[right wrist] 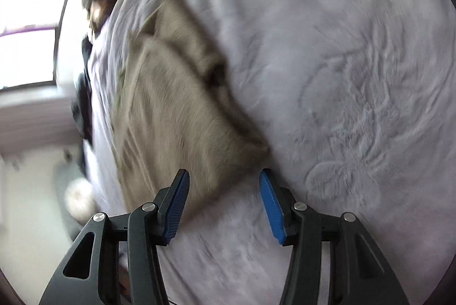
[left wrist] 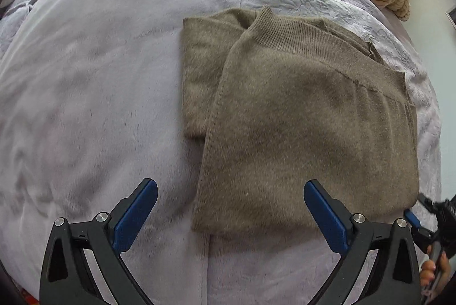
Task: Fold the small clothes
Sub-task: 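Grasp the side edge of the folded sweater with the right tool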
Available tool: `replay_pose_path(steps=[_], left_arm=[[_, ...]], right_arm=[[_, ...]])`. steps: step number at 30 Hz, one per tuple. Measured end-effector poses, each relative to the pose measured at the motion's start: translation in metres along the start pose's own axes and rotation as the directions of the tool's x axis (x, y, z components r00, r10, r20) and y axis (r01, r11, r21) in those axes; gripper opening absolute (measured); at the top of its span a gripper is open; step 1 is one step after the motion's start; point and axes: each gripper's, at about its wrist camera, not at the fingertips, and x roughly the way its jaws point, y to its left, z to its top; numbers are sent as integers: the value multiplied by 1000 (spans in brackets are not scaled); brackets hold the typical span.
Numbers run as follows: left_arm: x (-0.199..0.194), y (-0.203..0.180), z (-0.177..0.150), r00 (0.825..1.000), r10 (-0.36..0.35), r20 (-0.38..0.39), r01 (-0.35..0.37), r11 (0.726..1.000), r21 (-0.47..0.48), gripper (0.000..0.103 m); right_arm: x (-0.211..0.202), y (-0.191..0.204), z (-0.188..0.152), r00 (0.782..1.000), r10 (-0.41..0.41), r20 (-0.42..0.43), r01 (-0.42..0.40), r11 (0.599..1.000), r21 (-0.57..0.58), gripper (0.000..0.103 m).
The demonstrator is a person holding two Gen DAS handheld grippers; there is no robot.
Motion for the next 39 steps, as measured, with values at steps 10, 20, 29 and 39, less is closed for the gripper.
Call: replay_pose_path(steps=[10,20,29,39], left_arm=[[-9,23,-14,999,-40,-3,40,999,-4,103],[-16,48,-13,980,-198,0,198,979,40,103],[11,44,-7,941,-333,-63,338,933,124,90],[30,54,-5,876,-454,-166,472,876,95,21]], right_arm=[[0,11,16,996,-77,35,79,994,-70,14],[24,49,-52,986,71,-149,-88,989,-116,57],[164,85,-148,900,297,-318,-278,955,105,57],[183,84,-153,921,310,-237,-277,947,163,8]])
